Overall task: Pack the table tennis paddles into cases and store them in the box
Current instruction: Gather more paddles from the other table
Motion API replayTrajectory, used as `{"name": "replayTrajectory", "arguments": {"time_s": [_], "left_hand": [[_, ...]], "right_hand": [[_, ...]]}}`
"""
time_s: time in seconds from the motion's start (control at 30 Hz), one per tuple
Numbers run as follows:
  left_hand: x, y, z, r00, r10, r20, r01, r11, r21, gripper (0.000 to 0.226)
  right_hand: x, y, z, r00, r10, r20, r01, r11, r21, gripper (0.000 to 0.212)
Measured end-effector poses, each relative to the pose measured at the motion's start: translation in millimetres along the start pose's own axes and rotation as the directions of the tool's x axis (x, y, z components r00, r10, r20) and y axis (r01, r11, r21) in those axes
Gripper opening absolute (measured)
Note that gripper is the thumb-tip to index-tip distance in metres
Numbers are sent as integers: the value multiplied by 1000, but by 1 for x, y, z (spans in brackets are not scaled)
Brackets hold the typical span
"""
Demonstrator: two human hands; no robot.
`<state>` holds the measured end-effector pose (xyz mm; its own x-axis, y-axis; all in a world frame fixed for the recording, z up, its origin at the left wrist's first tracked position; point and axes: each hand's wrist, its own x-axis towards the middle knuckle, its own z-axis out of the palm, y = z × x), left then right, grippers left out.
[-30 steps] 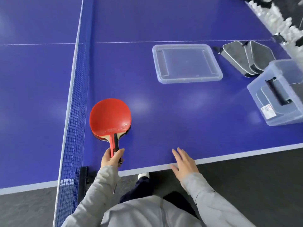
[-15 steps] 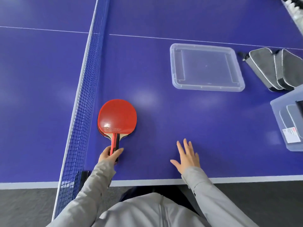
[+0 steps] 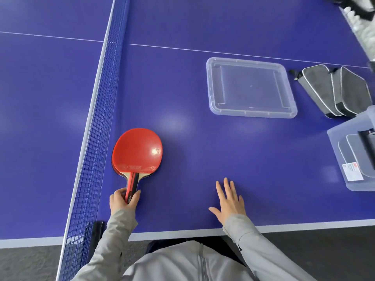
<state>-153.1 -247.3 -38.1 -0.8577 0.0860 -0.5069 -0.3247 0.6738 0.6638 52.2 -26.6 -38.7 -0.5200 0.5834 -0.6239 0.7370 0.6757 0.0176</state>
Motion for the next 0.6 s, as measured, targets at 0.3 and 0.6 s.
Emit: {"name": "replayTrajectory", "arguments": {"time_s": [0.3, 0.6], "left_hand": [[-5, 2, 1, 1000, -3, -1, 3, 999, 41, 36], [-5, 5, -3, 999, -8, 54, -1, 988, 152, 41]], "right_hand": [[1, 0, -2, 1000, 1, 1, -1, 1000, -10, 88], [-1, 0, -3, 1000, -9, -12, 9, 1000, -16, 87]]}}
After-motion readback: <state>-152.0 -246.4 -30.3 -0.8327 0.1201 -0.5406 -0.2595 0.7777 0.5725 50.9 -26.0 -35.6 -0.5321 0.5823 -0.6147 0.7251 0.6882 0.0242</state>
